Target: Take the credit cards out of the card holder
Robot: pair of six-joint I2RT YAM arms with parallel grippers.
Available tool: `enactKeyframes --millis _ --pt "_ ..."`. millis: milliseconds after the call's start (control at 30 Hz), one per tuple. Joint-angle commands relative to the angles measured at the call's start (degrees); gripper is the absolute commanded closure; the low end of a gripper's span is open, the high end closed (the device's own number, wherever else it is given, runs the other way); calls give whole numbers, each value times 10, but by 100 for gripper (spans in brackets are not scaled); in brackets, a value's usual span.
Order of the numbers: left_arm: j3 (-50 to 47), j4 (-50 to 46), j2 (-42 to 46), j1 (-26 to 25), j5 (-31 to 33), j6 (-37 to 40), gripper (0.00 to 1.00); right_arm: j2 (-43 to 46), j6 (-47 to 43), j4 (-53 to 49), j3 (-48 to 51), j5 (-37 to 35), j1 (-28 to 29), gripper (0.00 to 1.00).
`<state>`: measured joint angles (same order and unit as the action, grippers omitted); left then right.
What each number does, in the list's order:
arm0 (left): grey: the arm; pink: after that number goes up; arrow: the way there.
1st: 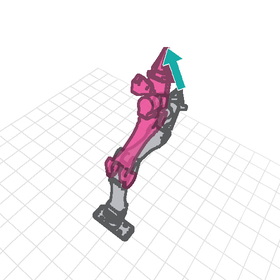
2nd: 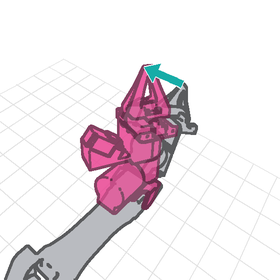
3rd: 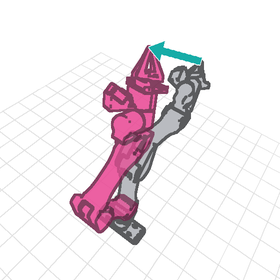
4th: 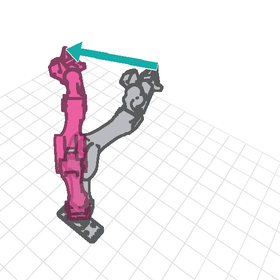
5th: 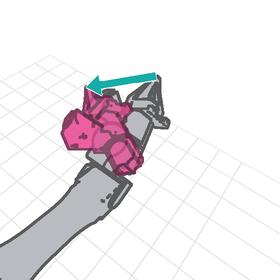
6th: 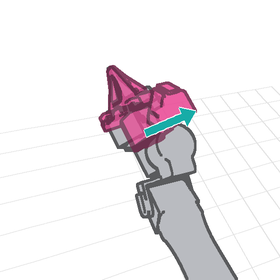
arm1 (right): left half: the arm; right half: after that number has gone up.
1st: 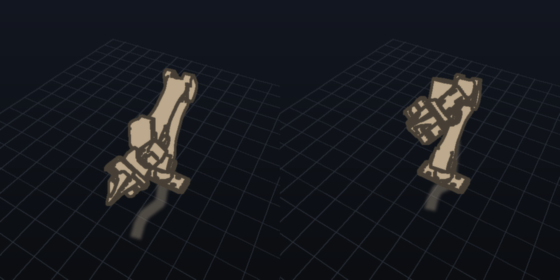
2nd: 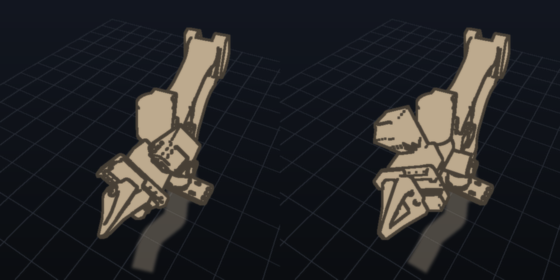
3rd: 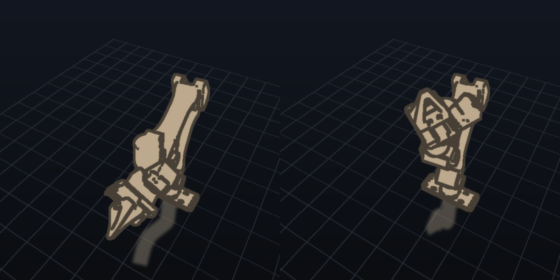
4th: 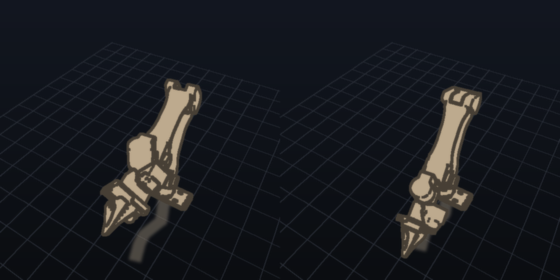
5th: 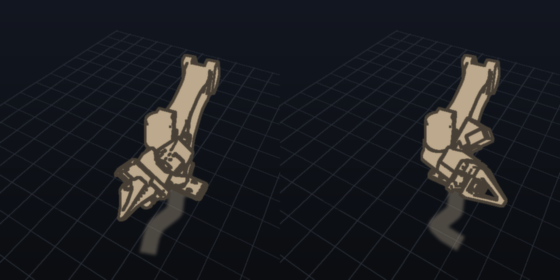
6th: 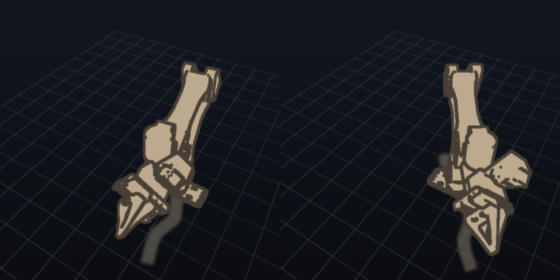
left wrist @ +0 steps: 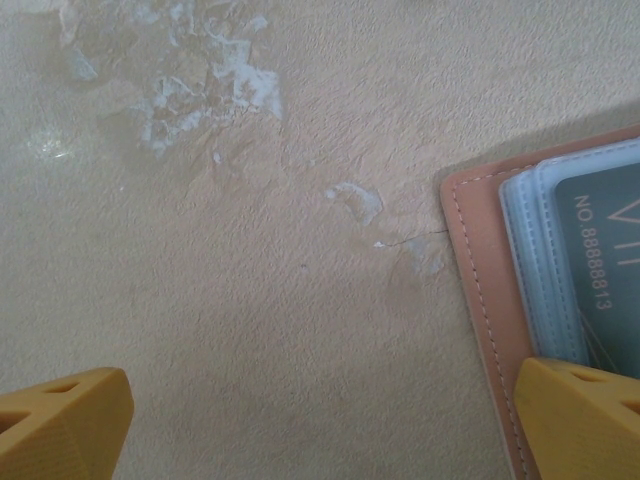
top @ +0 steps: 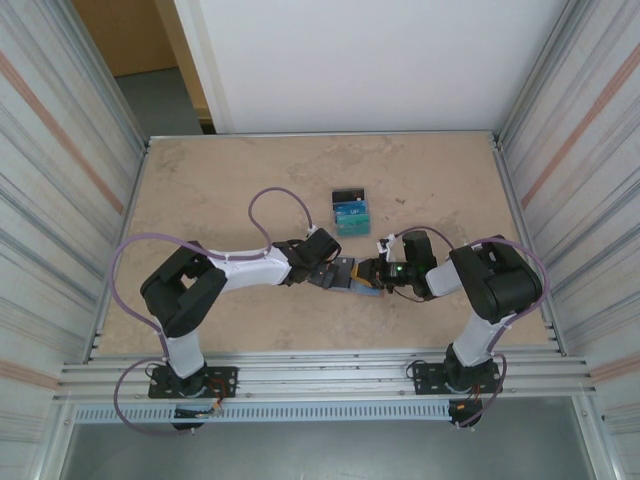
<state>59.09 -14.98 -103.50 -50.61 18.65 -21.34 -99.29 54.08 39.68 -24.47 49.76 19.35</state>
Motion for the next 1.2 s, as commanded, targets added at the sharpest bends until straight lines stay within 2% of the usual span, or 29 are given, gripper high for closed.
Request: enactKeyframes --millis 0,200,367,633,1167 --pt "-2 -36 -17 -4 4 -5 1 9 12 16 -1 13 1 86" --pt "-2 -27 -17 -4 -10 -7 1 -12 15 20 -12 5 18 84" --pt "-3 -25 -17 -4 -13 -11 1 -21 19 27 -11 -1 19 90" --pt "-6 -40 -12 -4 -2 -13 1 -10 19 31 2 11 -1 92" --pt "-5 -49 -14 -5 4 -16 2 7 16 32 15 26 -20 87"
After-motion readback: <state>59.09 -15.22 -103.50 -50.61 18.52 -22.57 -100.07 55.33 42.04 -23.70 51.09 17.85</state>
